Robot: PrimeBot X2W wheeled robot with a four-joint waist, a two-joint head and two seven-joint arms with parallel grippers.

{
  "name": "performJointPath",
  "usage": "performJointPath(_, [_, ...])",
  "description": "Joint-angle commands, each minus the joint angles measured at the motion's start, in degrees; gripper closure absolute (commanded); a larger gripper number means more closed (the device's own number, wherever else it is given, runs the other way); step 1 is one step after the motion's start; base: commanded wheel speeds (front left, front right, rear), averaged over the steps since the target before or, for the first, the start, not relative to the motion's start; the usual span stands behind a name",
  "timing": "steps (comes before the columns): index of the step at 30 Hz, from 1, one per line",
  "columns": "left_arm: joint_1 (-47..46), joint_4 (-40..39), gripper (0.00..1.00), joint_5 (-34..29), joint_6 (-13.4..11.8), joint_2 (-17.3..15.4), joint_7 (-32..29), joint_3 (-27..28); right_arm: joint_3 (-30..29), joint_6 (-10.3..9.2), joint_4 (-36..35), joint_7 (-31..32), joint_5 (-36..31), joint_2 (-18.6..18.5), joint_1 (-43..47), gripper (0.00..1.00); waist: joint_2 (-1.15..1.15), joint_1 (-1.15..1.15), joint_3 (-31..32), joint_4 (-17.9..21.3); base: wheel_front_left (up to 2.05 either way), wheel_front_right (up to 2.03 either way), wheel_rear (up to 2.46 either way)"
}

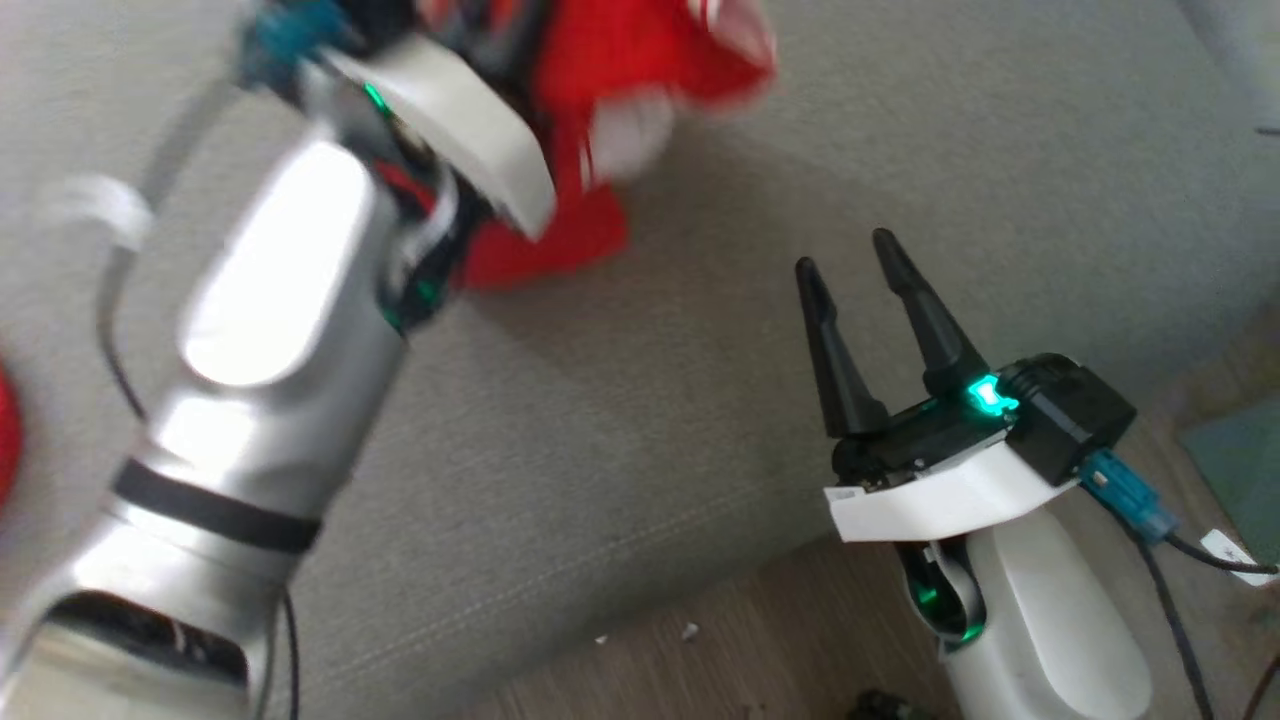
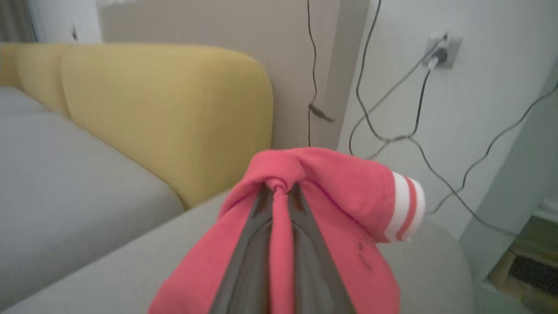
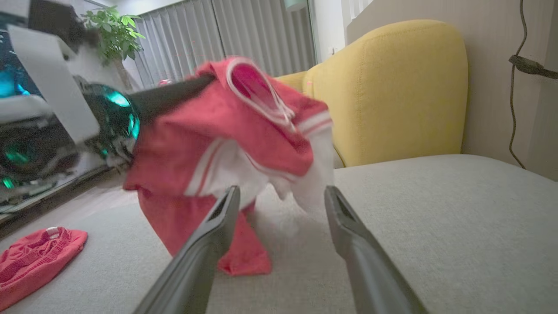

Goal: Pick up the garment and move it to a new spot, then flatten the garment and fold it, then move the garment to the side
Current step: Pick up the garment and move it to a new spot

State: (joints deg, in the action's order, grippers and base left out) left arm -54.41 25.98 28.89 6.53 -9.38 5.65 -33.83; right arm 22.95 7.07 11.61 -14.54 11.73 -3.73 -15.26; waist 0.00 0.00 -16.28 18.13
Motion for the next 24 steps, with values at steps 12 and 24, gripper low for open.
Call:
performJointPath(12, [1.0, 22.6, 0.00, -5.4, -1.2, 3.6, 8.7, -4.1, 2.5, 0.42, -1.6, -0.5, 0.2, 0.8, -0.5, 0.00, 0.00, 0.00, -3.1, 0.4, 0.00, 0.00, 0.00])
performJointPath(24, [29.3, -6.5, 0.00, -10.5, -11.0, 4.3, 9.3, 11.6, -1.5, 0.42, 3.0, -0.5, -3.8, 0.9, 4.5, 0.00, 0.00, 0.00, 9.9, -13.0, 0.00, 0.00, 0.00])
